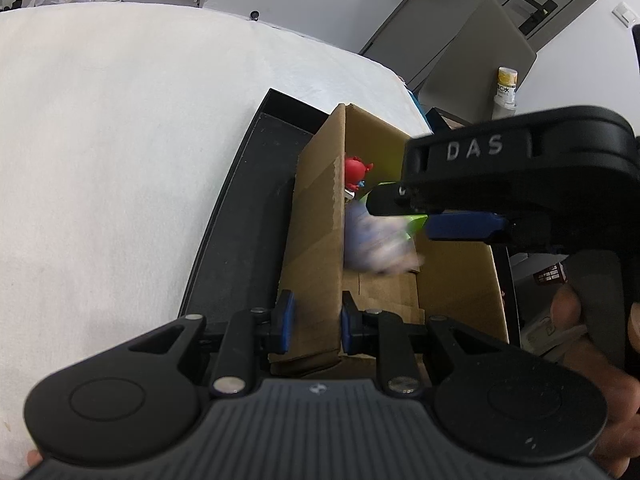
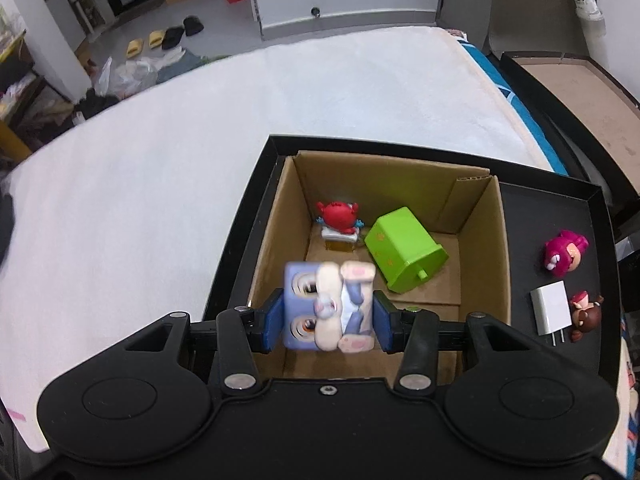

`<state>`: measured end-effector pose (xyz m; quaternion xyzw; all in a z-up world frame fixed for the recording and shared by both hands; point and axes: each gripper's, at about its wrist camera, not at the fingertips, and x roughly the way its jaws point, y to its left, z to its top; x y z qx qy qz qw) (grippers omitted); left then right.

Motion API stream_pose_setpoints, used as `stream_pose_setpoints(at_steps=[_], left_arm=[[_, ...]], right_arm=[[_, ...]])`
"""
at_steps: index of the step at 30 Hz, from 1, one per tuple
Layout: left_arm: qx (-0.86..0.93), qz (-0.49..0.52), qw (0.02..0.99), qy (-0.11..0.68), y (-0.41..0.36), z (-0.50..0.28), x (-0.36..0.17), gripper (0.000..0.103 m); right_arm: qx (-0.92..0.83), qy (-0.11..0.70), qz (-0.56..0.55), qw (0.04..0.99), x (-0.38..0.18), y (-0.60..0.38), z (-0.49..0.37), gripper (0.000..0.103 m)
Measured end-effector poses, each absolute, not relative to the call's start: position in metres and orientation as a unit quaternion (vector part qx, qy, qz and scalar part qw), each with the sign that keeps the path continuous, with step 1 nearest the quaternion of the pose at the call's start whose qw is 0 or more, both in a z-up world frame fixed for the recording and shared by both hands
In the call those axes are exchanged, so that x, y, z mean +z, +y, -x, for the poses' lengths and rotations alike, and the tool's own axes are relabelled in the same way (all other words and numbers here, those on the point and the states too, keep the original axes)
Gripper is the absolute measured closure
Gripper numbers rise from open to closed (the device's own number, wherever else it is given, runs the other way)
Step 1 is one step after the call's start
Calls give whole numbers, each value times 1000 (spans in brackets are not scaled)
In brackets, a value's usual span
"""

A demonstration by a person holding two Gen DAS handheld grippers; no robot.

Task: Organize rigid objects
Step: 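Carry the bunny block into the cardboard box and open the right gripper, then move the right gripper back over the tray to the white charger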

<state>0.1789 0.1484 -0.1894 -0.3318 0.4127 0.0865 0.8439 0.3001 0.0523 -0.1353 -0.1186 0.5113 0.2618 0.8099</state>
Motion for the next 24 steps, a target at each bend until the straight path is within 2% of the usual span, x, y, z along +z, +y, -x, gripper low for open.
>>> stream_pose_setpoints(at_steps=[1, 13, 24], left_arm=[[85, 333, 844, 412, 149, -179, -190, 82], [85, 335, 844, 410, 150, -176, -188, 83], [87, 329, 846, 411, 149, -178, -188, 83]], right_arm=[[260, 509, 115, 812, -134, 52, -300, 50], [264, 502, 106, 817, -114, 32, -297, 50], [253, 498, 104, 823, -100, -4, -295, 46]])
